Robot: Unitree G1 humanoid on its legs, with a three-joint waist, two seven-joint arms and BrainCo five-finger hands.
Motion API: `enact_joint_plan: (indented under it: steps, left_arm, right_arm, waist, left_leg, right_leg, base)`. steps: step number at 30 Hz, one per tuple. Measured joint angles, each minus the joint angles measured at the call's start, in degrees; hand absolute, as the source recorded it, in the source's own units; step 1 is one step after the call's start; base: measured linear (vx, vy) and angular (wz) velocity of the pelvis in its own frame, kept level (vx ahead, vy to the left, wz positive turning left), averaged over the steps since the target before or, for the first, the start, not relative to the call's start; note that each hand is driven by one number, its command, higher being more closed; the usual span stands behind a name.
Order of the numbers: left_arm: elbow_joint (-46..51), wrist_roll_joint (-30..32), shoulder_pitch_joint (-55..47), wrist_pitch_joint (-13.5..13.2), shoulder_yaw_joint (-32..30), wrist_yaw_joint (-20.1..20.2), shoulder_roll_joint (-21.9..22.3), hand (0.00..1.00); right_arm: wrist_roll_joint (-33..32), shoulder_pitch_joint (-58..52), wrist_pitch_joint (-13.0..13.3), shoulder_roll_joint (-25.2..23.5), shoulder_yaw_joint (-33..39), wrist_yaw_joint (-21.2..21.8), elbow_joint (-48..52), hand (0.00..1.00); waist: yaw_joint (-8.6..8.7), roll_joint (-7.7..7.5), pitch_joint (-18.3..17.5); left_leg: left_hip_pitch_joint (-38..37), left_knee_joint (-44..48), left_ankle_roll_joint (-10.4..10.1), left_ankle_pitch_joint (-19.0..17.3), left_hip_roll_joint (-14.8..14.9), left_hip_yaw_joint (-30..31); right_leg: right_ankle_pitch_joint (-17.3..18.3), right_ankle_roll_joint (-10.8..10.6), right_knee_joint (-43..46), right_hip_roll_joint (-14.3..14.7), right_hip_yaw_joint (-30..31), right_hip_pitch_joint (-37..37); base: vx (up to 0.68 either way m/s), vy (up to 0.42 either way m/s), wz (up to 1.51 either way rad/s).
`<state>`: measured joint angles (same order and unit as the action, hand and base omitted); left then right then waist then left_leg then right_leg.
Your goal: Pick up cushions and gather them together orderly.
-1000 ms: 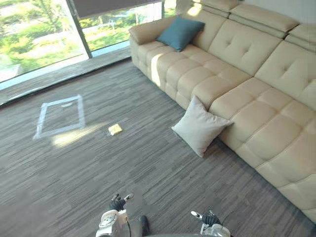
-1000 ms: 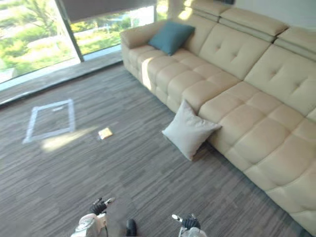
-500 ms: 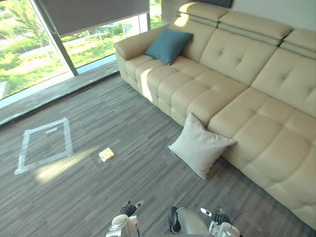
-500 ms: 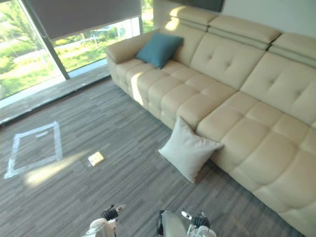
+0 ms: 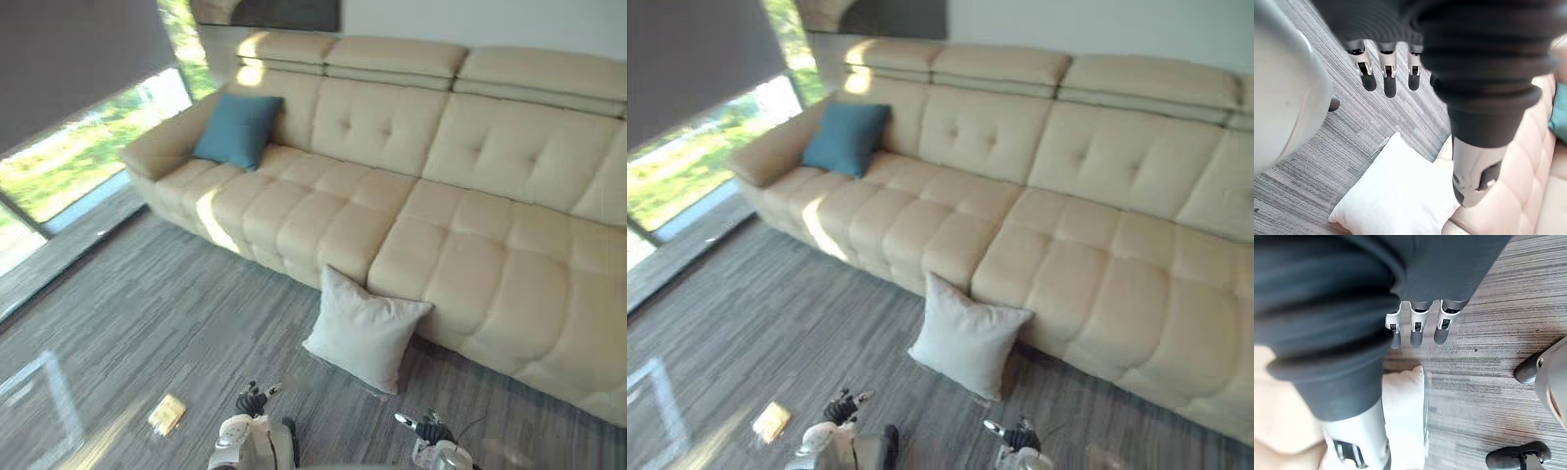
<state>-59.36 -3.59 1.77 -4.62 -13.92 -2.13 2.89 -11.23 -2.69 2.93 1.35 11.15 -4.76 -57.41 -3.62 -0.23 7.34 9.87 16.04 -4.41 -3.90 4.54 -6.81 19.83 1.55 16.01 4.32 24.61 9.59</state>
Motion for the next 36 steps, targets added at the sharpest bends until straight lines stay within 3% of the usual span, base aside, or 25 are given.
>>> enact_joint_plan:
  steps: [2,4,6,8,10,11,12,14,15,16,17,19,21,23,27,31,33,34,36]
  left_arm:
    - [-0.37,-0.01,0.24,0.0,0.31,-0.07,-0.84,0.0]
    - [-0.9,-0.29,0.42,0.02,0.36,-0.14,-0.98,0.0]
    - [-1.05,-0.96,0.51,0.08,0.36,-0.28,-1.09,0.0]
    - [-1.45,-1.15,0.27,0.09,0.36,-0.38,-1.02,0.0]
    - [-2.78,-1.18,0.32,0.36,0.24,-0.41,-1.09,0.0]
    - [-3.5,-1.23,0.82,0.42,0.42,-0.37,-1.47,0.0]
    - [-3.91,-1.35,0.83,0.47,0.98,-0.37,-1.02,0.0]
    - [-4.45,-1.5,0.51,0.36,4.03,-0.05,0.04,0.0]
    - [-4.61,-1.48,0.78,0.52,4.46,-0.07,0.01,0.0]
    - [-4.88,-1.45,0.81,0.47,4.38,-0.08,0.02,0.0]
    - [-4.79,-1.12,0.44,0.3,4.0,-0.05,-1.23,0.0]
    - [-4.31,-1.02,0.62,0.33,3.62,0.02,-0.34,0.0]
    - [-3.97,-0.96,0.57,0.41,2.98,0.04,0.26,0.0]
    - [-3.09,-0.95,0.88,0.35,1.93,0.07,0.29,0.0]
    - [-2.39,-0.98,0.87,0.16,2.02,0.08,0.29,0.0]
    - [-2.02,-0.98,0.86,0.02,2.08,0.08,0.27,0.0]
    - [-2.25,-0.97,0.45,0.04,2.1,0.03,0.31,0.0]
    - [-2.4,-0.96,0.28,0.04,2.08,0.04,0.34,0.0]
    - [-3.22,-0.94,-0.08,0.23,2.11,-0.01,-1.18,0.0]
  right_arm:
    - [0.0,-0.04,-0.11,-1.6,-0.1,0.2,0.13,0.0]
    - [0.0,-0.03,-0.23,-2.02,-0.13,0.38,0.13,0.0]
    - [0.02,0.57,-0.15,-2.22,-0.14,0.87,0.42,0.0]
    - [0.04,0.57,-0.09,-2.08,-0.13,1.32,0.36,0.0]
    - [0.07,0.65,-0.09,-1.81,0.05,1.36,0.21,0.0]
    - [0.11,1.06,-0.09,-1.6,0.6,1.4,-0.18,0.0]
    - [0.11,0.79,-0.09,-0.84,1.92,1.35,-1.04,0.0]
    - [0.12,0.5,-0.23,1.51,4.88,1.04,-3.21,0.0]
    - [0.13,0.11,-0.21,2.46,6.73,1.04,-4.15,0.0]
    - [0.13,-0.1,-0.08,3.12,7.08,0.93,-3.96,0.0]
    - [0.1,-1.99,0.45,2.57,6.74,0.9,-3.89,0.0]
    - [0.07,-2.26,0.54,3.16,6.76,0.77,-4.26,0.0]
    - [-0.02,-1.56,0.57,3.02,6.28,0.84,-3.97,0.0]
    - [-0.03,-1.21,0.58,1.71,5.95,0.93,-3.87,0.0]
    - [-0.11,-0.67,0.58,1.88,5.4,0.81,-3.05,0.0]
    - [-0.14,-1.36,0.48,1.2,3.8,0.64,-2.54,0.0]
    - [-0.11,-1.71,0.48,1.94,1.87,0.35,-2.48,0.0]
    - [-0.1,-1.85,0.46,1.95,1.66,0.29,-2.53,0.0]
    - [-0.1,-2.98,0.44,0.17,1.59,0.27,-2.59,0.0]
  waist:
    - [-0.35,-2.09,-0.81]
    - [-0.48,-2.01,-0.74]
    - [-1.82,-1.61,-0.68]
    - [-2.87,-0.14,-1.17]
    - [-2.85,0.98,-2.19]
    - [-2.24,-0.44,-2.59]
    - [-1.54,0.52,-2.95]
    - [-0.33,1.97,-2.4]
    - [0.6,2.66,-1.36]
    - [0.86,3.33,-0.81]
    - [0.78,-0.1,-1.02]
    - [0.66,1.75,-1.8]
    - [0.5,2.15,-1.36]
    - [0.04,2.31,-0.27]
    - [0.04,2.07,-0.05]
    - [0.16,1.2,-0.17]
    - [0.1,1.88,-0.59]
    - [0.1,2.29,-1.04]
    - [0.11,-1.16,-3.04]
  left_leg:
    - [-1.4,-0.07,2.78,-1.56,-0.68,-5.56]
    - [-3.98,-0.12,4.34,-2.59,-0.74,-9.12]
    - [-7.9,-0.05,5.58,-3.41,0.17,-14.43]
    - [-9.69,0.25,5.65,-3.51,2.0,-17.54]
    - [-10.19,-0.32,5.31,-3.72,3.64,-19.52]
    - [-10.24,-1.69,4.53,-4.19,2.88,-19.84]
    - [-10.46,-2.61,3.96,-4.51,3.4,-19.16]
    - [-13.7,-6.74,3.85,-2.19,3.94,-17.51]
    - [-16.25,-7.55,2.61,-0.38,5.58,-16.59]
    - [-17.83,-7.17,1.68,-0.18,6.68,-15.42]
    - [-18.12,-5.96,-0.47,-1.26,4.82,-14.69]
    - [-17.76,-4.43,-1.67,-1.49,6.6,-12.96]
    - [-14.43,1.98,-2.24,-1.02,7.77,-12.69]
    - [-7.51,19.66,-1.68,0.09,10.91,-8.9]
    - [-3.0,26.5,-0.34,-4.75,10.08,-8.74]
    - [-2.21,8.72,0.27,-5.29,5.37,-7.09]
    - [-4.18,0.26,1.99,-0.67,3.52,-4.93]
    - [-5.05,-0.85,0.04,-2.14,3.57,-5.17]
    - [-6.82,-5.05,0.2,-2.28,0.15,-7.17]
  right_leg:
    - [-1.57,-2.58,3.38,-1.96,3.21,-2.42]
    - [-3.11,-4.08,5.63,-2.62,4.63,-3.03]
    - [-3.66,-3.75,9.1,-2.64,5.06,-4.52]
    - [-3.68,-3.58,6.56,-2.65,3.32,-7.01]
    - [-4.85,-4.74,-3.79,-4.07,-2.55,-9.71]
    - [-11.28,-4.72,-9.76,-5.28,-6.83,-10.3]
    - [-11.42,-4.55,-9.68,-4.42,-7.64,-10.33]
    - [-10.17,-6.52,-1.86,-2.36,-13.05,-11.84]
    - [-10.18,-5.51,9.45,-0.31,-15.44,-15.43]
    - [-7.42,-1.63,7.0,0.53,-16.46,-16.59]
    - [-9.64,1.25,0.13,-1.87,-17.55,-14.19]
    - [-9.32,0.78,1.34,-0.85,-18.77,-14.55]
    - [-8.85,0.69,1.27,-0.76,-19.11,-14.21]
    - [-8.74,0.91,0.36,-0.48,-19.17,-10.72]
    - [-8.11,2.35,-2.59,-1.8,-16.47,-6.45]
    - [-7.28,0.87,-3.93,-4.24,-14.81,-5.98]
    - [-5.15,-1.61,-2.09,-3.89,-13.08,-6.66]
    - [-4.65,-2.04,-1.71,-3.76,-12.8,-6.62]
    - [-3.51,-3.68,-0.86,-7.1,-12.49,-7.04]
  base:
    - [0.5,0.352,-0.89]
    - [0.35,0.263,-0.87]
    - [0.26,0.129,-1.37]
    - [0.18,0.046,-1.55]
    - [0.11,-0.024,-1.24]
    - [0.09,-0.075,-0.48]
    - [0.23,-0.189,-0.1]
    - [0.23,-0.227,0.43]
    - [0.1,-0.264,0.54]
    - [0.17,-0.294,0.7]
    - [0.15,-0.294,0.62]
    - [0.17,-0.217,0.36]
    - [0.09,-0.17,0.18]
    - [0.03,-0.12,0.03]
    - [0.04,0.053,-0.32]
    - [0.02,0.143,-0.18]
    - [0.13,0.313,-0.34]
    - [0.2,0.341,-0.19]
    - [0.19,0.247,-0.13]
